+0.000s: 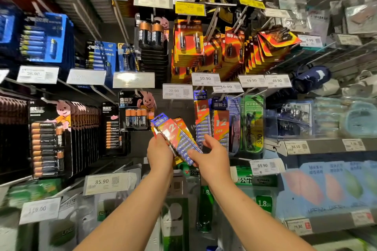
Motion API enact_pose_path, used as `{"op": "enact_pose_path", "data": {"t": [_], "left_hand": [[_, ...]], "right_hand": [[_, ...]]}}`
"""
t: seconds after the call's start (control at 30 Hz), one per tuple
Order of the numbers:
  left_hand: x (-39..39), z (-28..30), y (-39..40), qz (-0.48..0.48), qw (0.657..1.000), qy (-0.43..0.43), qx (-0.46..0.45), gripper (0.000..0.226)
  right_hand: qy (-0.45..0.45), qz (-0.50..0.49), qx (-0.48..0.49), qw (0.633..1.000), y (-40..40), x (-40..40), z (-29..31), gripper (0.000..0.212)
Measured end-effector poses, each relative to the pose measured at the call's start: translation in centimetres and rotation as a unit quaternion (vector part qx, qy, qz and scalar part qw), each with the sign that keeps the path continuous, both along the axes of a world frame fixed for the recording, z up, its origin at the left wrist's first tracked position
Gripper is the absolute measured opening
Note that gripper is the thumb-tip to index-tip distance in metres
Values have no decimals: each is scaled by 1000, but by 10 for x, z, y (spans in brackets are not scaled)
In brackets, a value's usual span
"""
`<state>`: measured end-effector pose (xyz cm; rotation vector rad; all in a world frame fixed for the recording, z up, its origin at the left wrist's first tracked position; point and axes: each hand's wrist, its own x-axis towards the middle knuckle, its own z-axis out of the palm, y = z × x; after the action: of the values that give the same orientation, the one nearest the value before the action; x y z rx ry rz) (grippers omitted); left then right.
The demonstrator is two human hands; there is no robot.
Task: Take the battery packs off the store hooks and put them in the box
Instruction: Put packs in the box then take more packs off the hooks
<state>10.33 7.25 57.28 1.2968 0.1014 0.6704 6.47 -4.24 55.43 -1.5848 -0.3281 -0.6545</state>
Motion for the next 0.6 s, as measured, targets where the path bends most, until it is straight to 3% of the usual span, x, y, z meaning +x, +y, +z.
{"op": "enact_pose_path", "data": {"t": [0.23, 0.37, 0.6], "left_hand": [[-5, -2, 5, -12, 999, 16, -32, 39], [-5, 0, 6, -15, 999, 8, -32, 39], [-8, 1, 5, -12, 1000, 5, -13, 37]], "right_hand": [[48, 41, 161, 985, -23, 8, 0, 56], [27, 41, 231, 972, -30, 11, 0, 45], [-13, 27, 259, 965, -27, 19, 16, 49]]}}
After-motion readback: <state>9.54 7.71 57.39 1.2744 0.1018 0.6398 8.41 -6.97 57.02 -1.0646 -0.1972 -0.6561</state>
